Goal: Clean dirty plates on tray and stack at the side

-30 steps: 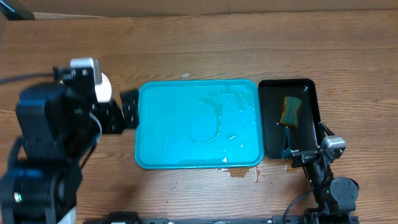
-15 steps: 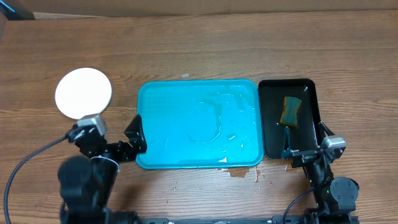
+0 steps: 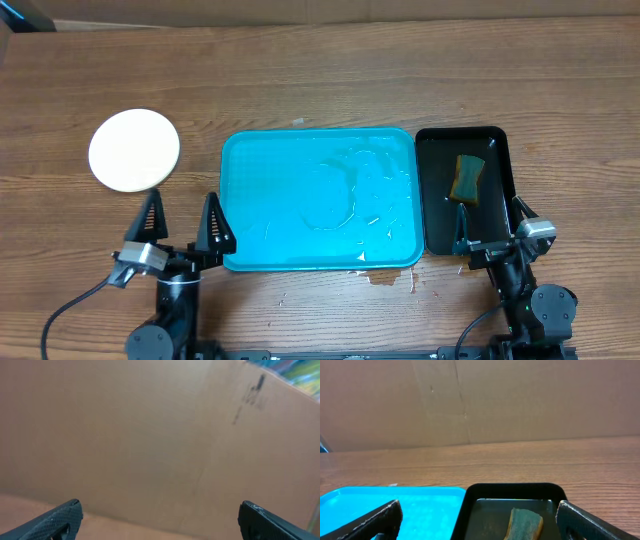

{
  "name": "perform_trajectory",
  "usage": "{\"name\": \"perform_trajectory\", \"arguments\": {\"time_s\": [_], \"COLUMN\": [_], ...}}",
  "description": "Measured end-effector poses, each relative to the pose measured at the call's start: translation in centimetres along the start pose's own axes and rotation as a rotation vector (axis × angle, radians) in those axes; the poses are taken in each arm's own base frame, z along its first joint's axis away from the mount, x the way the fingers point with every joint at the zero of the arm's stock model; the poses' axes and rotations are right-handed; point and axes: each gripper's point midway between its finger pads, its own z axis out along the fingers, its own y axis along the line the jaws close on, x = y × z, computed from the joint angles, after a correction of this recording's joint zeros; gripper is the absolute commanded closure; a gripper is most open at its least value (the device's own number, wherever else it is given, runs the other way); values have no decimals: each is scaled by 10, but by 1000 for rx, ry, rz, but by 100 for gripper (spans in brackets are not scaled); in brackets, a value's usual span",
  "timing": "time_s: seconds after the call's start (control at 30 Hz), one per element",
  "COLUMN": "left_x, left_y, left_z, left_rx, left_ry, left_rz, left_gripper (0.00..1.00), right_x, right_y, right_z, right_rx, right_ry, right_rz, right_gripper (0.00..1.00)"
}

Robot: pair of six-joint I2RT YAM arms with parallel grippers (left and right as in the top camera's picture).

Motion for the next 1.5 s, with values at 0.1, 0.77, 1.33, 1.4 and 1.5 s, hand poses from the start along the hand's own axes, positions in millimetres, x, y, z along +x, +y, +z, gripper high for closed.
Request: {"name": "perform_trajectory", "arguments": {"time_s": [0.1, 0.77, 1.33, 1.4, 1.5], "left_x": [19, 122, 122, 122, 122], "left_y": [10, 46, 46, 46, 46], "left_z": [-5, -32, -32, -32, -32], "left_rx": [-24, -149, -135, -135, -135], "left_ry": [20, 422, 427, 427, 427], "left_rz": [-2, 140, 202, 202, 202], "left_gripper": [0, 0, 0, 0, 0], "right_x": [0, 0, 0, 0, 0], "right_y": [0, 0, 0, 0, 0], "right_z": [0, 0, 0, 0, 0], "right_rx": [0, 0, 0, 0, 0], "right_ry": [0, 0, 0, -1, -1], "right_rz": [0, 0, 0, -1, 0], "right_gripper": [0, 0, 0, 0, 0]}}
